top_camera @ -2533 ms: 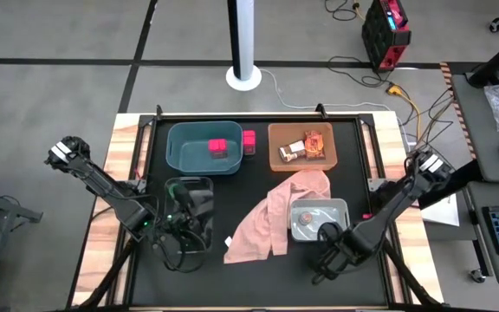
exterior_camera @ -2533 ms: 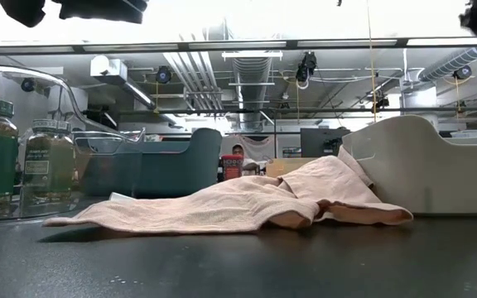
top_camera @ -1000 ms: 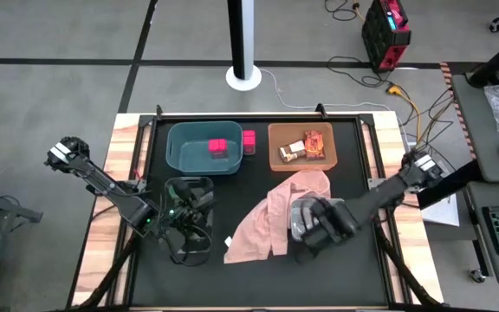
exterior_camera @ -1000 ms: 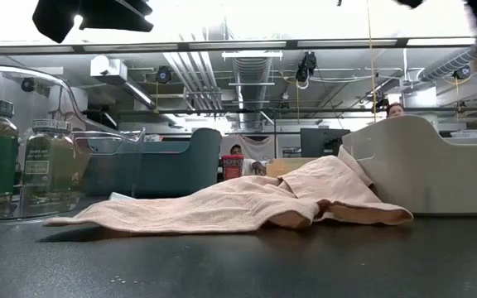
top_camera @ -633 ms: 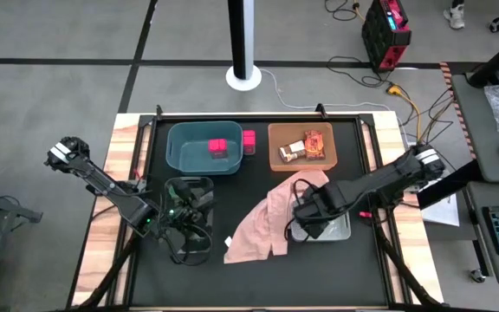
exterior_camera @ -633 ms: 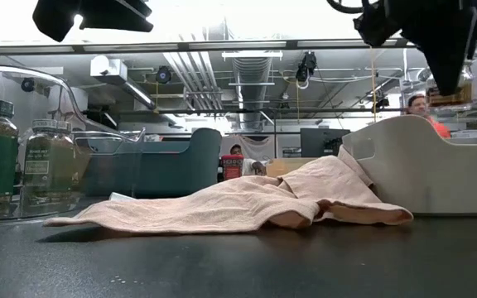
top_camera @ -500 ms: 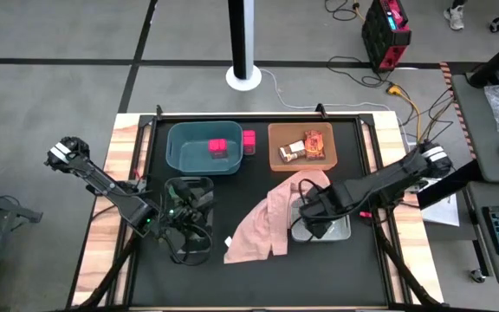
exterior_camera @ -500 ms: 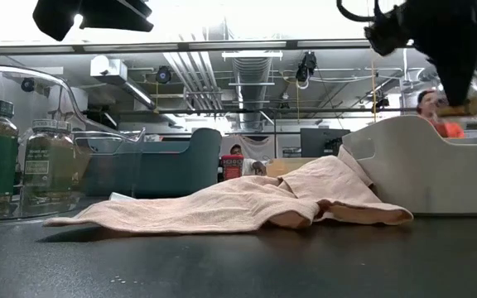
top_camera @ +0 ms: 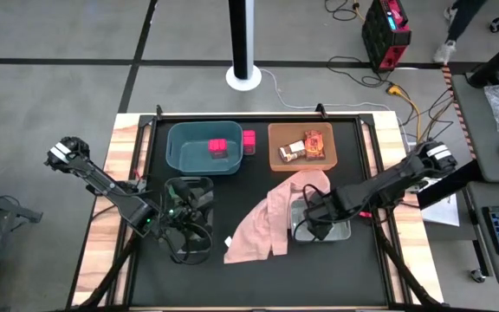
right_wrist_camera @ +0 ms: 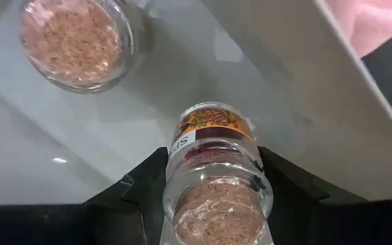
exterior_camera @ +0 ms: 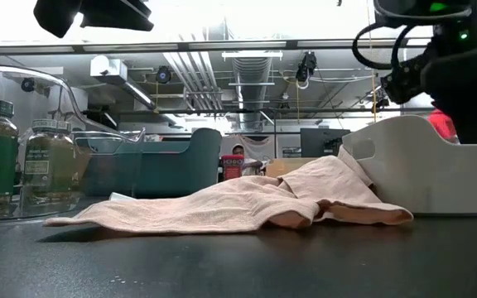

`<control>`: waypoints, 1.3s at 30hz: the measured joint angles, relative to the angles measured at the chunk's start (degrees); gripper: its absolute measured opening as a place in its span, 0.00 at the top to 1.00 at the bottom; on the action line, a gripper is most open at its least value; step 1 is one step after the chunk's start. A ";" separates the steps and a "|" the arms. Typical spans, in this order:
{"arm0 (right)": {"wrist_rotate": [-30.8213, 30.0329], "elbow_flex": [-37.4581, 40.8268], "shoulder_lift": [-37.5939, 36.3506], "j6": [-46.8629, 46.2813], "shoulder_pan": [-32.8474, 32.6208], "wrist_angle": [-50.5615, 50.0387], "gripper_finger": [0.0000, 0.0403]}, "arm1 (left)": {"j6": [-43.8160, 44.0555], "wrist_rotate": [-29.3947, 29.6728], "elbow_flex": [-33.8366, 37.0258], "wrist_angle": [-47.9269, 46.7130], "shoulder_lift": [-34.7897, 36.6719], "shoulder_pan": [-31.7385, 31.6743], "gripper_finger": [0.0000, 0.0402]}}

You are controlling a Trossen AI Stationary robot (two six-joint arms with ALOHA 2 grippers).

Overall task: Sort spices by type
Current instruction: Put the brown seasoning bottle into the white bin, then put the red seasoning can into the blue bin

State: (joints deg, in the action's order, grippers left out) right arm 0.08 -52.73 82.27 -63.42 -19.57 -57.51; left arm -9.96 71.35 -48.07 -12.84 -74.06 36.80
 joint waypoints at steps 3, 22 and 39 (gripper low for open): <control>-0.02 0.00 1.09 1.32 0.00 0.14 0.55 | 0.01 0.01 0.00 0.01 0.01 0.00 0.54; -1.92 -2.54 1.94 4.10 0.09 -1.18 0.38 | 2.21 0.02 0.00 0.00 0.02 0.00 0.54; -22.55 -14.53 -2.75 17.20 -2.11 -1.95 0.45 | 4.86 -15.31 0.00 0.38 0.02 0.00 0.54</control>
State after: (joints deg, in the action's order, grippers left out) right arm -22.47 -67.26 79.52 -46.21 -21.68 -59.46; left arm -5.10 56.04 -48.07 -12.46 -74.04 36.80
